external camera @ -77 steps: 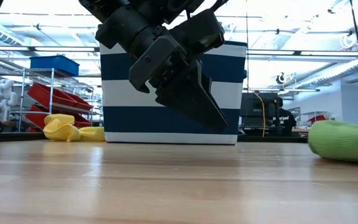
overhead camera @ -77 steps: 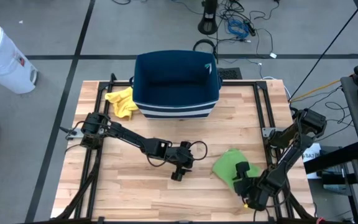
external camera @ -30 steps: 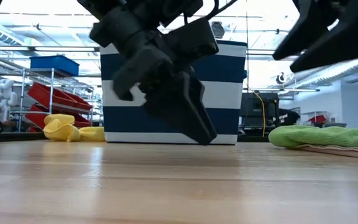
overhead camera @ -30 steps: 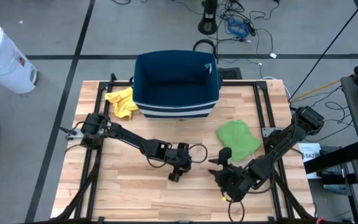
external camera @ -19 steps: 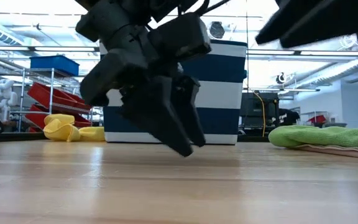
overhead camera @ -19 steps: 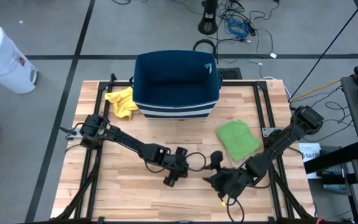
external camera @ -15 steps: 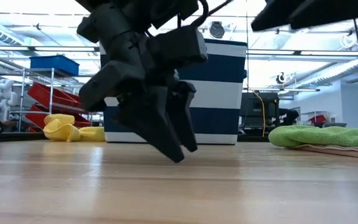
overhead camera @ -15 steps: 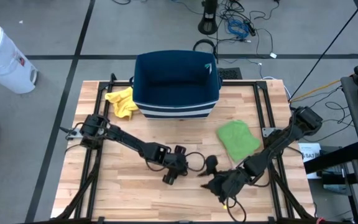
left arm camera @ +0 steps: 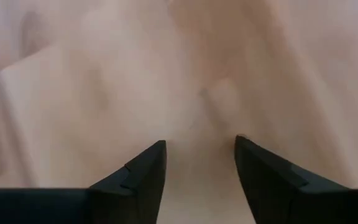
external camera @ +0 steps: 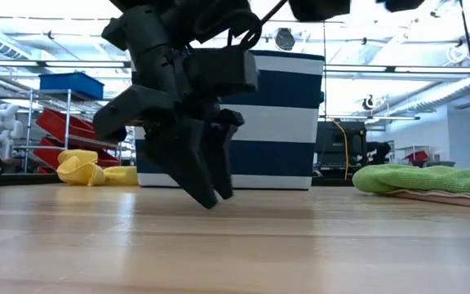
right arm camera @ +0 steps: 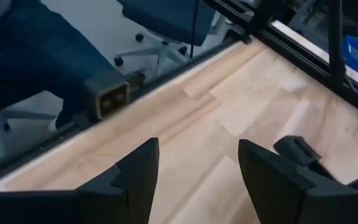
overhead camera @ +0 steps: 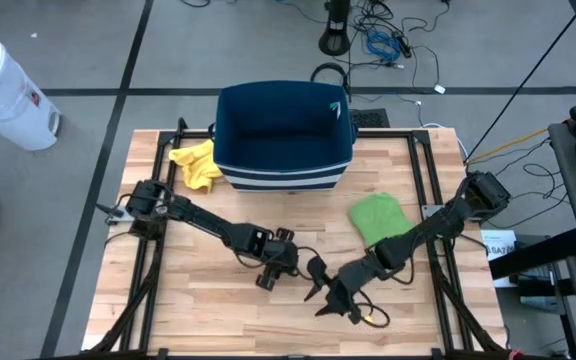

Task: Fold towel
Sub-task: Fold the yellow towel

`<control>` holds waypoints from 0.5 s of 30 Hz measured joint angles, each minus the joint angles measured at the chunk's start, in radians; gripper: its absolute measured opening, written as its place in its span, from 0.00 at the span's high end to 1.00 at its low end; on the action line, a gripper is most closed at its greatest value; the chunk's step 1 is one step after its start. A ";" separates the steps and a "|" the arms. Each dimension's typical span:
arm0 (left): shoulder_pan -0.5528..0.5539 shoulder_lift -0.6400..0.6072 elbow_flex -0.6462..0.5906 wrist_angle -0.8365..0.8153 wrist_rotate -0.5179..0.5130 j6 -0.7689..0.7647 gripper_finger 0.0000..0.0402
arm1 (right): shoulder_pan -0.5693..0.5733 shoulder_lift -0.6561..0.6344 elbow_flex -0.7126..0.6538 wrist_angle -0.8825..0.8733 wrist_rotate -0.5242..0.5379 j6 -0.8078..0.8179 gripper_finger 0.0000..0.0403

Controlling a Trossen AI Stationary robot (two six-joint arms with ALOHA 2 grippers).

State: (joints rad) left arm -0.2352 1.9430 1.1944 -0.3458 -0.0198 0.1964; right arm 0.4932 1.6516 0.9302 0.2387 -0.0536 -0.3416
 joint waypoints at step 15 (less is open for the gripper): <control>0.130 -0.081 -0.012 -0.326 -0.057 0.031 0.56 | -0.095 0.000 -0.035 -0.095 -0.031 0.033 0.49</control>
State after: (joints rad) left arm -0.1051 1.8621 1.1820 -0.6713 -0.0769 0.2279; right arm 0.3980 1.6513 0.8949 0.1438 -0.0849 -0.3081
